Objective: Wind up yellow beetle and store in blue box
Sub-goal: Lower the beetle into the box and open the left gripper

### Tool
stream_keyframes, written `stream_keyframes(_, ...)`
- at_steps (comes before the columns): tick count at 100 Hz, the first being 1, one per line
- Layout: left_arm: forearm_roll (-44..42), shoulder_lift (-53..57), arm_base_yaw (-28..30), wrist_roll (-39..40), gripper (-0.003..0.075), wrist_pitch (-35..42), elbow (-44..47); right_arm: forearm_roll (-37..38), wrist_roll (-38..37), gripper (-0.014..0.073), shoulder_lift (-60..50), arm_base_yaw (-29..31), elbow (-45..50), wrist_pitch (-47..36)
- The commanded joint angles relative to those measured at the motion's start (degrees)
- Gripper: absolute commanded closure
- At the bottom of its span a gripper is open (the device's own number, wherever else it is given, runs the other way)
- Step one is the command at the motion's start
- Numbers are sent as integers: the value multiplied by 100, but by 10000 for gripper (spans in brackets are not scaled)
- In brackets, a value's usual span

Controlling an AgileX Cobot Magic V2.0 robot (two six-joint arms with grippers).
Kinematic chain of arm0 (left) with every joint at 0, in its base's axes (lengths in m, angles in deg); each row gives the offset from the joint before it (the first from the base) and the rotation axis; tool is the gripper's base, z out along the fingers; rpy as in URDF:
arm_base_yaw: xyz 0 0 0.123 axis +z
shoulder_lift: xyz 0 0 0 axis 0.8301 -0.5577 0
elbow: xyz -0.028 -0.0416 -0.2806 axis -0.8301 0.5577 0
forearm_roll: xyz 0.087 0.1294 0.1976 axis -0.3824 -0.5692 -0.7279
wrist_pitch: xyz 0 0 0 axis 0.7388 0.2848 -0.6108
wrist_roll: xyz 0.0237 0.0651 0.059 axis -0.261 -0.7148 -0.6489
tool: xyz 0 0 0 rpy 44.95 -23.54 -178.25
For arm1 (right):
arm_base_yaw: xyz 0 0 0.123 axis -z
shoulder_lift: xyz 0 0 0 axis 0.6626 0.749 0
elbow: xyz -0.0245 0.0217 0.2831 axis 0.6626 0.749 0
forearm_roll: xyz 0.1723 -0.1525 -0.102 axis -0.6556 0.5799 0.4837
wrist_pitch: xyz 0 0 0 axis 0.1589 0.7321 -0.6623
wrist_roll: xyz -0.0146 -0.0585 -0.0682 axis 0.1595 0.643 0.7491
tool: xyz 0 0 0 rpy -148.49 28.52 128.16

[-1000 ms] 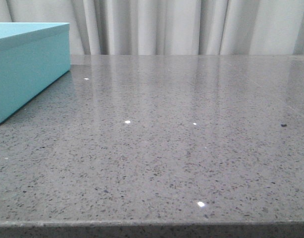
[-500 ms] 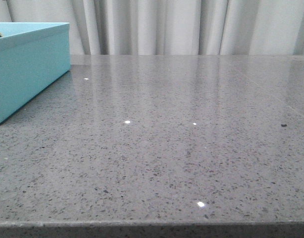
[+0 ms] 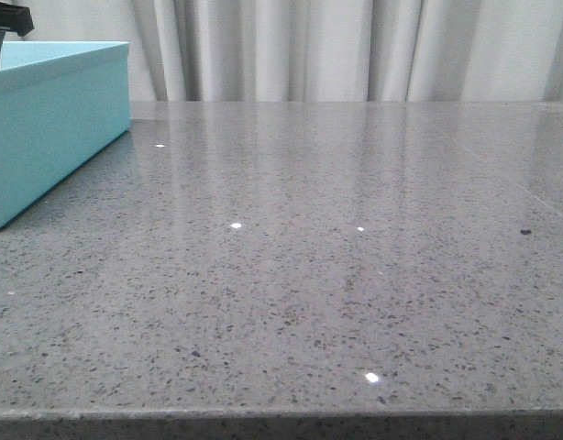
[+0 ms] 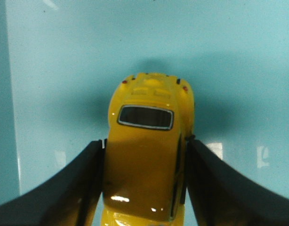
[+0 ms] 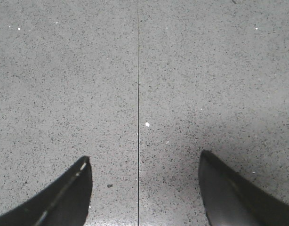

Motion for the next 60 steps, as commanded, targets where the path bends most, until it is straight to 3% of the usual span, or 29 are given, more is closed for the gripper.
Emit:
stream_keyframes(1,9,306,5,75,366,164,-159,-24,54,108,-113,-7,-135,-310)
stream_keyframes(15,18,306,5,75,325,160,-159,-24,54,108,-113,-7,-135,-310)
stream_keyframes(60,408,753,5,-208,331,327,-159,-13,471,108,-662,-7,-40,-814)
